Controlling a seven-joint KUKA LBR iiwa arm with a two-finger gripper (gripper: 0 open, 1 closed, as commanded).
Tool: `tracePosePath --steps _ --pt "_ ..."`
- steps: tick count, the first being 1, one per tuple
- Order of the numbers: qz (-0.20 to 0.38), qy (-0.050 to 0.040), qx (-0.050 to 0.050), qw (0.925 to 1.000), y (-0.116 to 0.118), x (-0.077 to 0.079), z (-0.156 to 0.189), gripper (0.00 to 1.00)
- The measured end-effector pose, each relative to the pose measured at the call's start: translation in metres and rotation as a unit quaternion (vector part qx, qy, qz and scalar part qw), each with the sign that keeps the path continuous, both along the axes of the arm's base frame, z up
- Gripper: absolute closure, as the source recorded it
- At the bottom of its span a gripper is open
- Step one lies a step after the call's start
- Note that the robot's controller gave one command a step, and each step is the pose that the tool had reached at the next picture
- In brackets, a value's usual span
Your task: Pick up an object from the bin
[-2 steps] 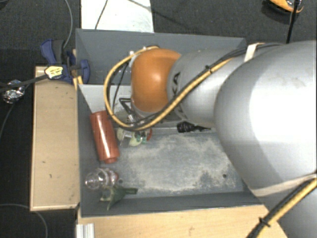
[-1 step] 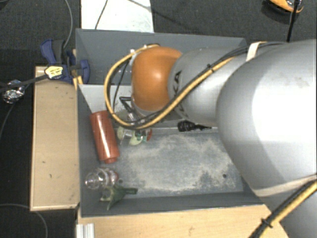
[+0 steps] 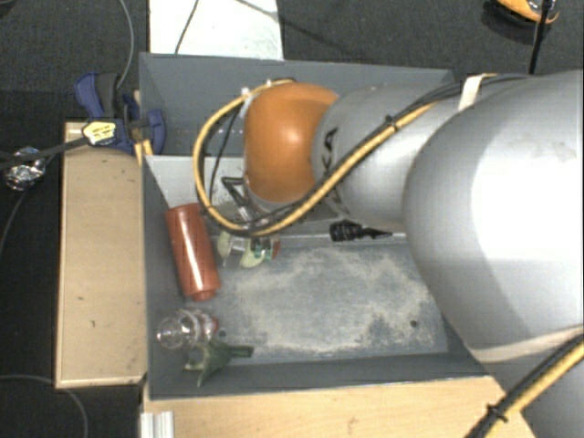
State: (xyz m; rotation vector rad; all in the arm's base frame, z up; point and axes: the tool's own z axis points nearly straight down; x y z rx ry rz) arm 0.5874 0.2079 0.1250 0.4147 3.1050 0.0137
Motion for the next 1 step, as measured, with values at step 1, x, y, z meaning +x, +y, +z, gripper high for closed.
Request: tracePosePath --steps 1 --pt "0.0 0.0019 -0.001 1.0 -0.0005 -0.001 0.0207 1.0"
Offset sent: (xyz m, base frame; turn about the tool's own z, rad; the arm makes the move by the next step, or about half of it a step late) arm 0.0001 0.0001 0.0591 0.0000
